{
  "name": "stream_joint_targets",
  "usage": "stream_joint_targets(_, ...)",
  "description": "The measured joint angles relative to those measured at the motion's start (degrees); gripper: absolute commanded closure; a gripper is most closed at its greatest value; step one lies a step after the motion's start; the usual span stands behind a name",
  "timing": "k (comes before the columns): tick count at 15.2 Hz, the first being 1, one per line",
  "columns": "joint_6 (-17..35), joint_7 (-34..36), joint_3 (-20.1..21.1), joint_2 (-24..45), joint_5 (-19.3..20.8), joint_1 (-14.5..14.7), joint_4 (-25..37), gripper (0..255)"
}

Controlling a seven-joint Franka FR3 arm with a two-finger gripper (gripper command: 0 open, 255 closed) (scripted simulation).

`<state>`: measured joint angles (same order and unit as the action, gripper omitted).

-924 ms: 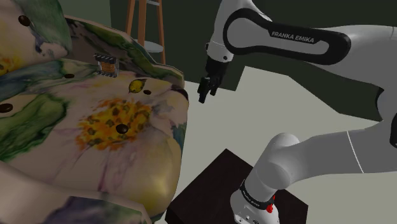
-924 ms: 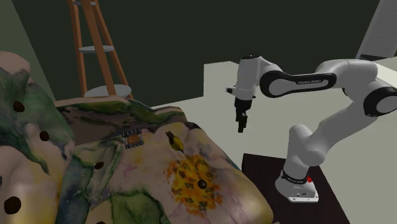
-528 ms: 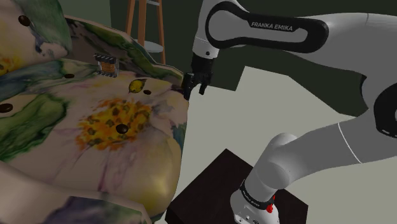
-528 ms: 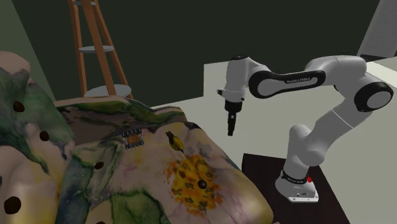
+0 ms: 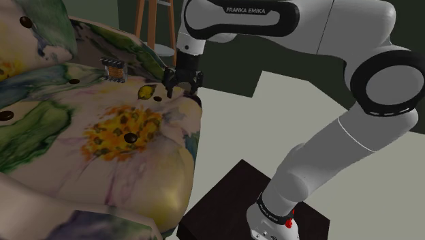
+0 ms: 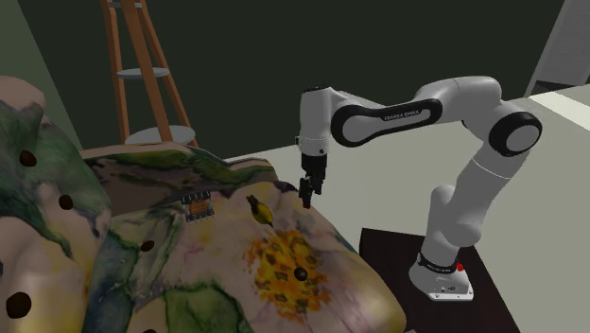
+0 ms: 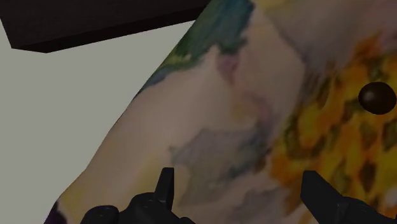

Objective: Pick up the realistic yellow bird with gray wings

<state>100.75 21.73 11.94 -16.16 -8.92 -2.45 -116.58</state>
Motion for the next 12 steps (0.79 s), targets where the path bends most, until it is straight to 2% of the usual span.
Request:
stream_joint_targets(5, 0.5, 9.7, 1.1, 10.8, -0.9, -0.8, 10.4, 0)
stream_joint_targets(12, -0.3, 23.1, 1.3, 27.1, -1.2, -0.4, 28.6, 0)
